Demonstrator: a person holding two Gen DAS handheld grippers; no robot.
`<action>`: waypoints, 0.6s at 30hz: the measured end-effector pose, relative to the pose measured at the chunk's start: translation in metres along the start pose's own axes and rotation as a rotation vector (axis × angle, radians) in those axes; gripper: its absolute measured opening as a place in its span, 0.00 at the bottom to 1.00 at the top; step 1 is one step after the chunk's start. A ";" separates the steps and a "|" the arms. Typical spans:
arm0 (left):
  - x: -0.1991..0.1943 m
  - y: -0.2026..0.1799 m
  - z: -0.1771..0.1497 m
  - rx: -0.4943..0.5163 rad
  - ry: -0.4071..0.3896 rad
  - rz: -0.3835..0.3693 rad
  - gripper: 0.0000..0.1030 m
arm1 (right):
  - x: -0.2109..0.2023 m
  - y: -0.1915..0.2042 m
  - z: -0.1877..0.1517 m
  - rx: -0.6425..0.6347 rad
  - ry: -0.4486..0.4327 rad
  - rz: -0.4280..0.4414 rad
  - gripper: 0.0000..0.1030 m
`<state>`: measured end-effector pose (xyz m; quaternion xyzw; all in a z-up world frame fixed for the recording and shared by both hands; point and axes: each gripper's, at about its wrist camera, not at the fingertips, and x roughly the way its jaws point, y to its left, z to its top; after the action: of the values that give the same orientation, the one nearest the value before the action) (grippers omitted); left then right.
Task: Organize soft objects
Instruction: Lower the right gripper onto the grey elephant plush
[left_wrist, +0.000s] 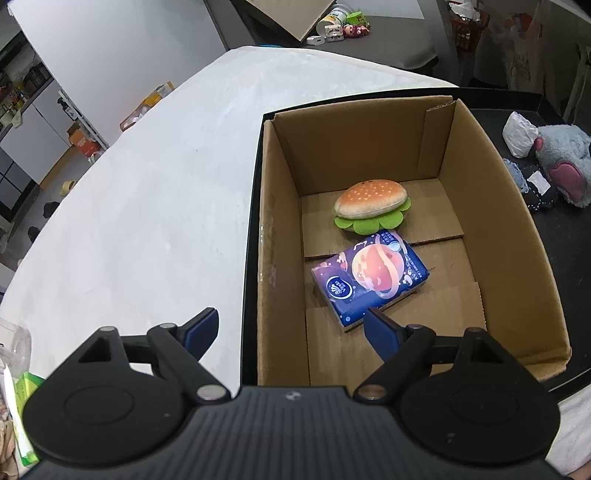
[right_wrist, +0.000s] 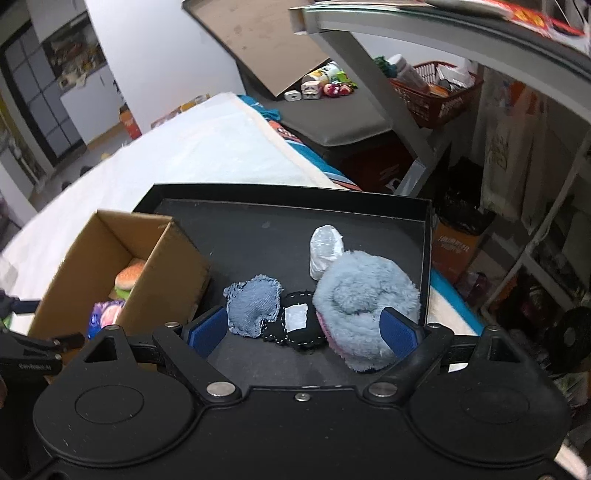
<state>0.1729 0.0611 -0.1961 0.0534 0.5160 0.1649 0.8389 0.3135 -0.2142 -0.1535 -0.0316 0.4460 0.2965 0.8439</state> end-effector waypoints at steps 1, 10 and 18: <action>0.000 -0.001 0.001 0.003 0.002 0.004 0.83 | 0.001 -0.002 0.000 0.001 0.000 -0.002 0.86; 0.001 -0.017 0.003 0.059 0.007 0.050 0.87 | 0.011 -0.017 0.000 -0.003 0.012 -0.025 0.87; 0.003 -0.017 0.006 0.045 0.030 0.058 0.93 | 0.031 -0.034 0.000 0.025 0.040 -0.075 0.88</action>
<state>0.1834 0.0463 -0.1998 0.0848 0.5305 0.1781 0.8244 0.3444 -0.2280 -0.1846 -0.0440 0.4650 0.2584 0.8456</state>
